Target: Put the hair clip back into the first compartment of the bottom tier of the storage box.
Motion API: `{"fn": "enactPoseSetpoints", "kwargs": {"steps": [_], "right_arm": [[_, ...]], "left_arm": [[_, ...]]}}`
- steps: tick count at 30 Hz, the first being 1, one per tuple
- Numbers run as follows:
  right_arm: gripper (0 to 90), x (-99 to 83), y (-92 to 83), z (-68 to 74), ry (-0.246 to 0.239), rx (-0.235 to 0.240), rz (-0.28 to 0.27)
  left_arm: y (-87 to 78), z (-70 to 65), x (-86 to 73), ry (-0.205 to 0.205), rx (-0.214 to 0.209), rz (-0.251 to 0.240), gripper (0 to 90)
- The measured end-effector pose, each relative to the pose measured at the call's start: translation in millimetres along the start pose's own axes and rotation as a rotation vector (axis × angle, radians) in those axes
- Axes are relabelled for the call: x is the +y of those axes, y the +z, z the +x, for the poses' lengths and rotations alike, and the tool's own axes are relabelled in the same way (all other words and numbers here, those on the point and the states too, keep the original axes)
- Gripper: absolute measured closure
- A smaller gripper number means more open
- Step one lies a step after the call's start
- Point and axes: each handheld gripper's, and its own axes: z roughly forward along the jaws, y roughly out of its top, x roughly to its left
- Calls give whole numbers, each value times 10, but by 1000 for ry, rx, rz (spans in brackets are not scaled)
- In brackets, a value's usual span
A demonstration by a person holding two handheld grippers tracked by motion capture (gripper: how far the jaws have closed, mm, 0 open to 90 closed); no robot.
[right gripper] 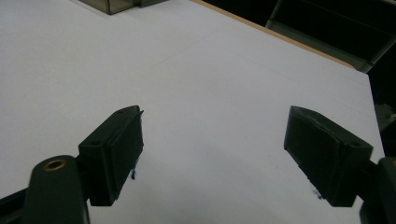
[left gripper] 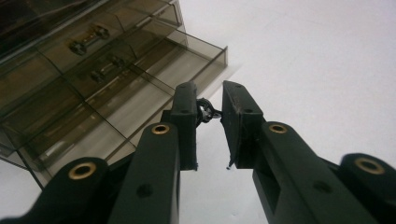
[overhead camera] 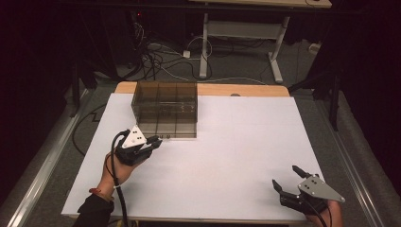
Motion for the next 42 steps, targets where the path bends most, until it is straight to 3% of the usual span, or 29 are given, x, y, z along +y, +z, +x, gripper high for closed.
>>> {"fn": "enactPoseSetpoints", "kwargs": {"steps": [7,17,29,37,42], "right_arm": [[198,-1,4,-6,5,0,1],[198,-10,15,2,1,-3,9],[198,-20,32,6,1,-3,16],[198,-23,49,23,-2,-3,24],[198,-31,59,29,-3,-1,28]], "left_arm": [[-41,111,35,-19,24,-18,737],[-69,446,13,-92,73,-32,737],[120,630,-8,-129,96,7,737],[295,728,-45,-138,122,64,737],[399,797,-134,-181,125,73,736]]}}
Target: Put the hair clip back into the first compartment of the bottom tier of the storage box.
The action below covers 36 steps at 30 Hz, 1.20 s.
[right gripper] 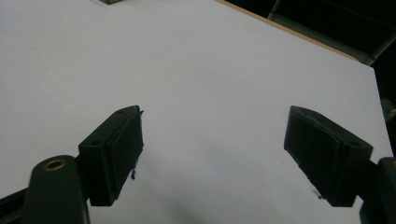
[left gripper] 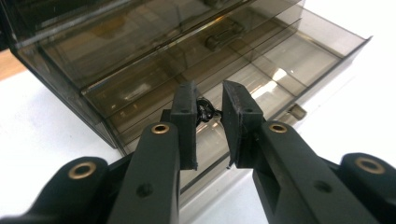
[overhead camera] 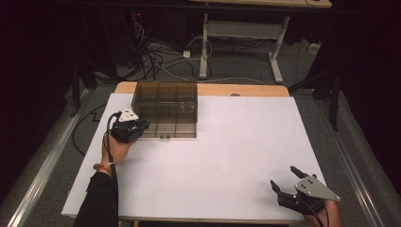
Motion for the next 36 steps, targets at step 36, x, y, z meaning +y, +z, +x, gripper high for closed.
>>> {"fn": "enactPoseSetpoints", "kwargs": {"steps": [36], "right_arm": [[198,-15,17,-16,-9,1,3]], "left_arm": [[165,26,-77,-27,11,2,710]]}}
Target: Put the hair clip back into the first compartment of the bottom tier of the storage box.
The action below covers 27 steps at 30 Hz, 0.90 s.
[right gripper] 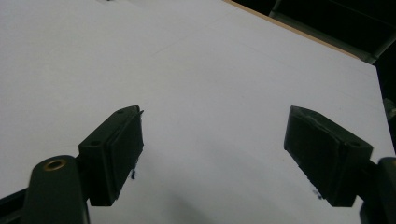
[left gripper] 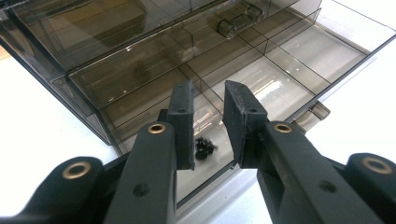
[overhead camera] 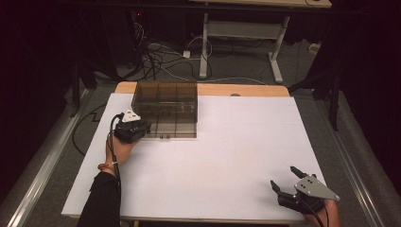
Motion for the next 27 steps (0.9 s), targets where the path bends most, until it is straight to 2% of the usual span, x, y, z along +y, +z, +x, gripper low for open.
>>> {"fn": "enactPoseSetpoints", "kwargs": {"steps": [6,9,10,15,25,26,27], "right_arm": [[198,1,-2,3,2,-1,1],[198,1,-1,1,2,0,1],[198,3,-6,0,5,-1,-1],[198,3,-13,-8,-2,-2,-5],[198,7,-14,0,-3,-2,-6],[198,7,-14,3,0,-1,-5],[198,7,-13,2,0,-1,-4]], "left_arm": [[-23,0,5,5,7,-9,710],[-39,-1,8,2,14,-23,701],[-47,-6,12,2,18,-30,673],[-97,-35,34,15,22,-61,671],[-173,-49,52,26,57,-98,518],[-173,-46,51,25,55,-98,496],[-172,-46,48,25,58,-95,414]]}}
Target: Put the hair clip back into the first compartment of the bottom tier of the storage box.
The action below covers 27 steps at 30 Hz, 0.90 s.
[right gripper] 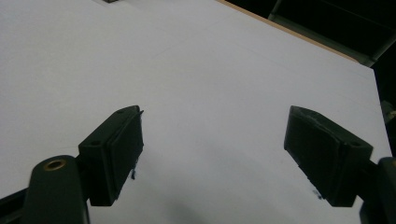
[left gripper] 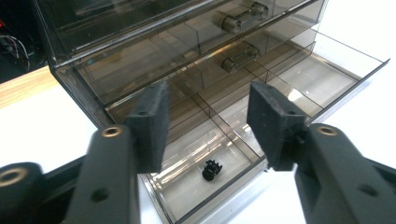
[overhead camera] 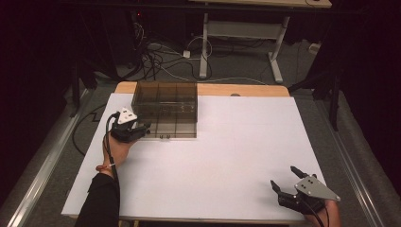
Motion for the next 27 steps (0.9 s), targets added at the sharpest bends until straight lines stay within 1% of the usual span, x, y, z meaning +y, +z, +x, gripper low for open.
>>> {"fn": "enactPoseSetpoints", "kwargs": {"steps": [1,2,3,4,5,8,9,10,11,13,17,22,24,27], "right_arm": [[198,0,0,-3,-1,0,0],[198,0,0,-3,-1,0,0],[198,0,-1,-2,0,0,-1],[198,0,-1,-2,1,1,-1],[198,0,-2,-1,1,1,-1],[198,-1,1,1,3,2,2],[198,-2,2,3,2,4,1],[198,-2,2,3,2,4,1],[198,-2,3,3,1,5,1],[198,-2,4,0,5,5,0],[198,-1,0,3,1,4,1],[198,-2,4,6,1,5,1],[198,0,1,3,-2,5,0],[198,-1,2,5,-2,5,1]], "left_arm": [[5,-5,-3,-1,19,8,358],[5,-5,-3,-1,19,8,354],[5,-4,-7,-1,15,2,329],[4,-5,-10,-4,8,-4,270],[2,-10,-10,-6,8,-9,254],[-10,-28,-8,8,2,-27,252],[-12,-35,-5,11,5,-26,222],[-5,-44,-2,11,8,-24,222],[-1,-52,-1,14,10,-22,184],[4,-66,-1,20,9,-22,182],[-14,-92,13,29,9,-39,181],[-40,-142,40,48,-7,-57,182],[-52,-165,53,61,1,-63,182],[-71,-191,69,67,-4,-76,183]]}}
